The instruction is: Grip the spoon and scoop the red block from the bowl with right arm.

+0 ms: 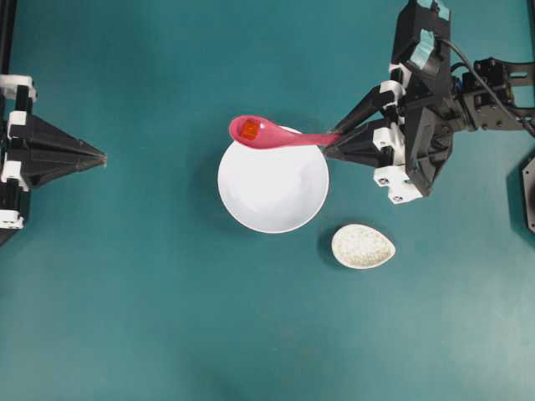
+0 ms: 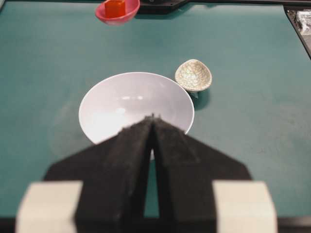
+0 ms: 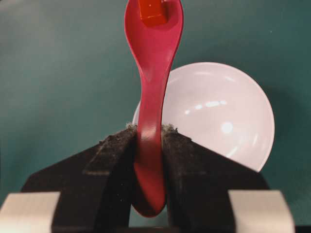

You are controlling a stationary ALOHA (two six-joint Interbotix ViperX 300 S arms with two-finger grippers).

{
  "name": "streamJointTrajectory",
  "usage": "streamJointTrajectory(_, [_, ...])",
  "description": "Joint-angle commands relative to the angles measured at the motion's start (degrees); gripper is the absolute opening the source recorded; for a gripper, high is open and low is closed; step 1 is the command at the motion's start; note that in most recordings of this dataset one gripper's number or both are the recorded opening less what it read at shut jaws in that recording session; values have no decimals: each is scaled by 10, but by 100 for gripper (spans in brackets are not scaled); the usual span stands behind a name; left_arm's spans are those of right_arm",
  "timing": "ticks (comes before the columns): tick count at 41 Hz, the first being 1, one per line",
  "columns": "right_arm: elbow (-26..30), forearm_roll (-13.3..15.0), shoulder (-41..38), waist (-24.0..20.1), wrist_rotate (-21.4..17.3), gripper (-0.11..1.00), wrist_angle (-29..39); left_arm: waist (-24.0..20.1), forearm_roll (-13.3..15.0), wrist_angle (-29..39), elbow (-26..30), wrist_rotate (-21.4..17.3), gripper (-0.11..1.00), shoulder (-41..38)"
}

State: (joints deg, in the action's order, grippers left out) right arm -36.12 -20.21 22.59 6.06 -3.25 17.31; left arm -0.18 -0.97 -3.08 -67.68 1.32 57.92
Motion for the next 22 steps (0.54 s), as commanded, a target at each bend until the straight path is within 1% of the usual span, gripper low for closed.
streamJointTrajectory(1, [7, 1, 11, 0, 0, 22, -4, -1, 0, -3, 18, -1, 0, -3])
streamJointTrajectory(22, [6, 1, 11, -1, 0, 22, -5, -1, 0, -2, 18, 0, 0, -2])
